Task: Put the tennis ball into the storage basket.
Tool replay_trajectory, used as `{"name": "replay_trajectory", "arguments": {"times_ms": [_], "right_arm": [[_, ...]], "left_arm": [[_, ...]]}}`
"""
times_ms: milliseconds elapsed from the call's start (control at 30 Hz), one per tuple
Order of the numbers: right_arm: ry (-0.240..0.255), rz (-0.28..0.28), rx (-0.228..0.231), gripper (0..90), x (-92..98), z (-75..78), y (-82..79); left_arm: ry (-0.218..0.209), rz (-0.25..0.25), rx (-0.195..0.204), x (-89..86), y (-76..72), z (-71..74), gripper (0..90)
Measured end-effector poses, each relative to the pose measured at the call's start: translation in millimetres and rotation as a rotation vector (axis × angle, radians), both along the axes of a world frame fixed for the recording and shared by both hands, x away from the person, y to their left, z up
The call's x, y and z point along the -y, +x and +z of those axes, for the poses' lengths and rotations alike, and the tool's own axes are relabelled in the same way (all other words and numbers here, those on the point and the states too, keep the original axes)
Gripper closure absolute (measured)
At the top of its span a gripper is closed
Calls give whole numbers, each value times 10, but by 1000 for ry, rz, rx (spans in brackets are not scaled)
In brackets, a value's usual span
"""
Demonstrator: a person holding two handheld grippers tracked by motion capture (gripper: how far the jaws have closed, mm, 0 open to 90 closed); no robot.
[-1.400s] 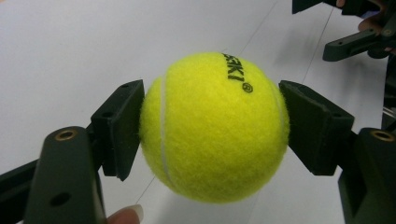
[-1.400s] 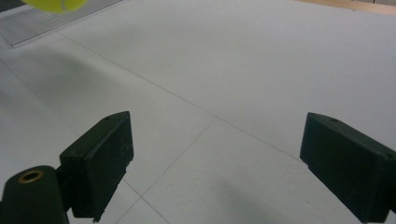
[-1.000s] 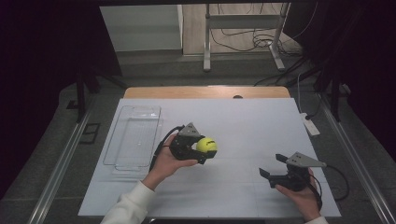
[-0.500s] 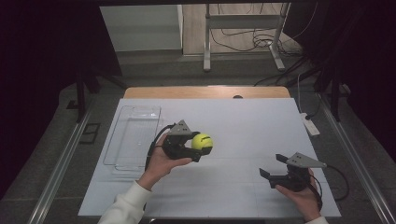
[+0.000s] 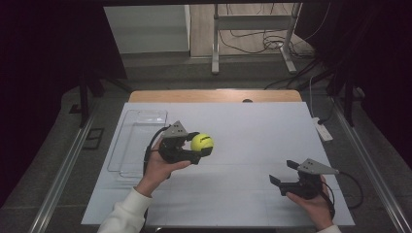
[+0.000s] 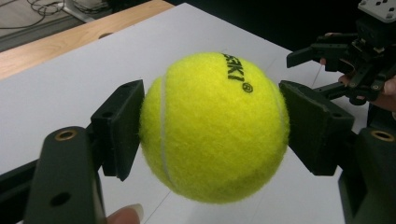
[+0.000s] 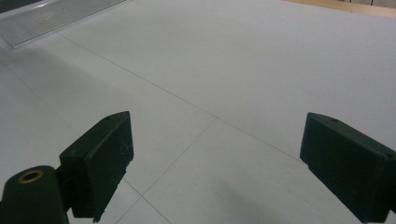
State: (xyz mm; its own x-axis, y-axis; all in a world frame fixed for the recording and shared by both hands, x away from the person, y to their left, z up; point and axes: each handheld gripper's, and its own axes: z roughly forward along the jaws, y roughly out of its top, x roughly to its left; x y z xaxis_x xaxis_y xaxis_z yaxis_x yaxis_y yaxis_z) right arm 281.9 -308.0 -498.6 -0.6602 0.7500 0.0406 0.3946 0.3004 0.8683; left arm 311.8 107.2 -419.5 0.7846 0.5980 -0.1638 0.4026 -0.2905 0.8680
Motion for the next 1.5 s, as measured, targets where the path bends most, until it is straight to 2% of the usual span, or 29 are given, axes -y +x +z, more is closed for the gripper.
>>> {"name": "replay_trajectory", "arguments": {"times_ms": [200, 800, 1500], "right_arm": [[0, 6, 8, 103, -18, 5, -4], [-5, 5, 8, 103, -41, -4, 13], [-4, 7, 2, 103, -50, -8, 14]], "left_arm": [[-23, 21, 14, -57, -28, 40, 275], [-31, 38, 41, -101, 6, 140, 275], [-48, 117, 48, -310, 185, 245, 274]]}}
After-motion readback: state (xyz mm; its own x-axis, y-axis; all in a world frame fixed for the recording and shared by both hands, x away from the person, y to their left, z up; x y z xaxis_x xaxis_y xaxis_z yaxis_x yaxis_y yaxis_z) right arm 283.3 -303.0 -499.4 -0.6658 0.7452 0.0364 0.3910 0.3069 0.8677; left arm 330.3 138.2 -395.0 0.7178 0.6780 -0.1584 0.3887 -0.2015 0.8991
